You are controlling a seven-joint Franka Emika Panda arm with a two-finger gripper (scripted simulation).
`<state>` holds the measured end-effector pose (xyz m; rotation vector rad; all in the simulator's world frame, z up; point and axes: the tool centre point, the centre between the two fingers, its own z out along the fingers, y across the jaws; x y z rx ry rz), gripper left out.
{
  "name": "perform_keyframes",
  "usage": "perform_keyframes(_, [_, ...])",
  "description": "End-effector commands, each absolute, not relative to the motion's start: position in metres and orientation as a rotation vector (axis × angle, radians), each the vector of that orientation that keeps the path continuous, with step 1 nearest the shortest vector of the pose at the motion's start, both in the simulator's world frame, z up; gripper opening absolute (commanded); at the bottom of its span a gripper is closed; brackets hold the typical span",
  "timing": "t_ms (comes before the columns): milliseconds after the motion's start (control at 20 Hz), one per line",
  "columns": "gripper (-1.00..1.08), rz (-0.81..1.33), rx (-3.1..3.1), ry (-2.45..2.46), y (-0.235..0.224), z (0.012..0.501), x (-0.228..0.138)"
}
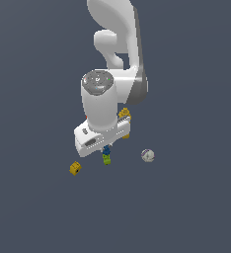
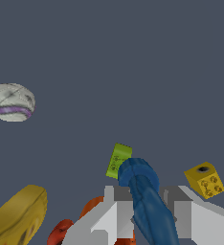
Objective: Pick up a designated object from a clutter of objects.
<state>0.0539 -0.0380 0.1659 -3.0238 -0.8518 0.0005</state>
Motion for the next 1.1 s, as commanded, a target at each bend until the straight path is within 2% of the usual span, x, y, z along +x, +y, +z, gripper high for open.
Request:
perform_keyframes(0, [-1.0, 0.0, -3.024, -0.852, -0.042, 0.185, 0.041])
perform_keyframes(1050, [-1.0, -0.001, -3.023, -0.851, -0.079, 0.349, -0.065])
